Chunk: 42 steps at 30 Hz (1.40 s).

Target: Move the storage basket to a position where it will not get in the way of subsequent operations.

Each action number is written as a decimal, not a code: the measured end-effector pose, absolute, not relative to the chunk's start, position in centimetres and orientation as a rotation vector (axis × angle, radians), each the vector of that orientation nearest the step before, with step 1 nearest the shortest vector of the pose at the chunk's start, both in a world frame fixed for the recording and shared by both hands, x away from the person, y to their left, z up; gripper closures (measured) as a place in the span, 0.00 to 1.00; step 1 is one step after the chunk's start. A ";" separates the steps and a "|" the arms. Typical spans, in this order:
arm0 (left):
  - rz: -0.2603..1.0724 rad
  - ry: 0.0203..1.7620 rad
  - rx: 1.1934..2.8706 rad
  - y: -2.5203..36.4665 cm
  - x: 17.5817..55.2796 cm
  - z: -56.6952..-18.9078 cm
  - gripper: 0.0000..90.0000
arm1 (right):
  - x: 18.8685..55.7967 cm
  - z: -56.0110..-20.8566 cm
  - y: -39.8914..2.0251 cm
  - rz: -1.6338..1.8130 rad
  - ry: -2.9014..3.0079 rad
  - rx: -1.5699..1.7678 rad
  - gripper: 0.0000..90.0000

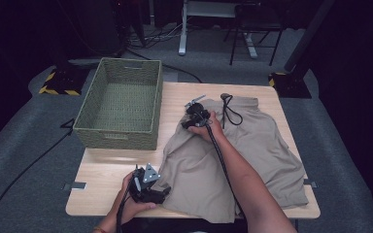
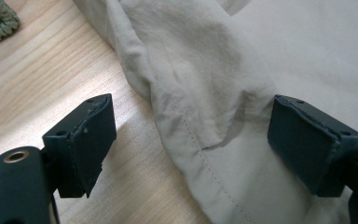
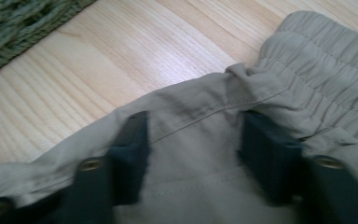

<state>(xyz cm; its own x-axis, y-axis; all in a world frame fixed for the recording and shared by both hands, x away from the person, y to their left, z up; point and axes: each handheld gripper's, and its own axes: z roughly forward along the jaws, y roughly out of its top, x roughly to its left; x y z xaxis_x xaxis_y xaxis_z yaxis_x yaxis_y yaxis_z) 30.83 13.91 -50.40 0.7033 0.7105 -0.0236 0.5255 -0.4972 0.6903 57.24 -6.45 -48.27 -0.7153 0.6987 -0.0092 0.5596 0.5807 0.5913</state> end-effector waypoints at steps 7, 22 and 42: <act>0.340 0.909 2.205 14.0 31.4 -50.1 0.45 | 57.4 -48.1 -6.9 0.845 2.589 1.052 0.94; 0.267 0.847 2.218 14.1 31.7 -49.9 0.96 | 56.7 -47.3 -7.3 0.853 2.592 0.967 1.00; 0.232 0.777 2.245 13.3 30.9 -49.9 0.96 | 55.6 -47.4 -6.1 0.903 2.582 1.012 0.35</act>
